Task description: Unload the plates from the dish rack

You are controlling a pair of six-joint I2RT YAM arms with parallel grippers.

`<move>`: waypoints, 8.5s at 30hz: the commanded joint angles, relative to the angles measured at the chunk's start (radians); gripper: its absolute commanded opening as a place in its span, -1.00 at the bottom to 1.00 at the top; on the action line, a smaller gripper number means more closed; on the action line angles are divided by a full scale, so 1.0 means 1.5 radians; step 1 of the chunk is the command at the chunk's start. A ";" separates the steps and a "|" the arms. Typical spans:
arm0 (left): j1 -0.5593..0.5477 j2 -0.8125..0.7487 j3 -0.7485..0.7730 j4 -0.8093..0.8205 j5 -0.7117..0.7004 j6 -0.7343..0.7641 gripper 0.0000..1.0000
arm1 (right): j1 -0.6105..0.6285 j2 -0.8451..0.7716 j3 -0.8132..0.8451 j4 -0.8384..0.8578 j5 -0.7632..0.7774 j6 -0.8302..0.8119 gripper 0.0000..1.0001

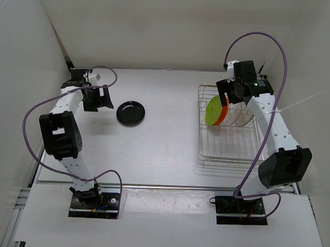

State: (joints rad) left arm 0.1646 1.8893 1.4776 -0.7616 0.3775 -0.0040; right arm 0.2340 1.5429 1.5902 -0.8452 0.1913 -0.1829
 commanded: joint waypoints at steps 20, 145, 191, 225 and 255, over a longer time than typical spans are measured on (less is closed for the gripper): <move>-0.073 -0.331 0.142 -0.163 -0.135 0.016 1.00 | 0.053 0.111 0.011 0.047 0.045 -0.013 0.14; -0.542 -0.062 0.302 0.075 -0.016 -0.082 -0.79 | -0.049 -0.119 0.065 -0.039 -0.582 -0.023 -0.10; -0.058 -0.010 -0.060 0.190 0.047 -0.016 -0.68 | -0.117 -0.138 -0.016 0.005 -0.337 0.068 1.00; -0.140 -0.402 -0.034 0.057 -0.359 0.029 1.00 | -0.059 -0.006 -0.034 0.078 -0.034 -0.025 0.54; -0.140 -0.443 -0.061 0.043 -0.340 0.010 1.00 | -0.020 0.165 0.011 0.097 0.036 0.032 -0.51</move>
State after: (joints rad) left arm -0.0479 1.2621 1.3979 -0.7033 -0.1440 0.0181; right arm 0.1997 1.7981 1.5635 -0.7223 0.2184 -0.1677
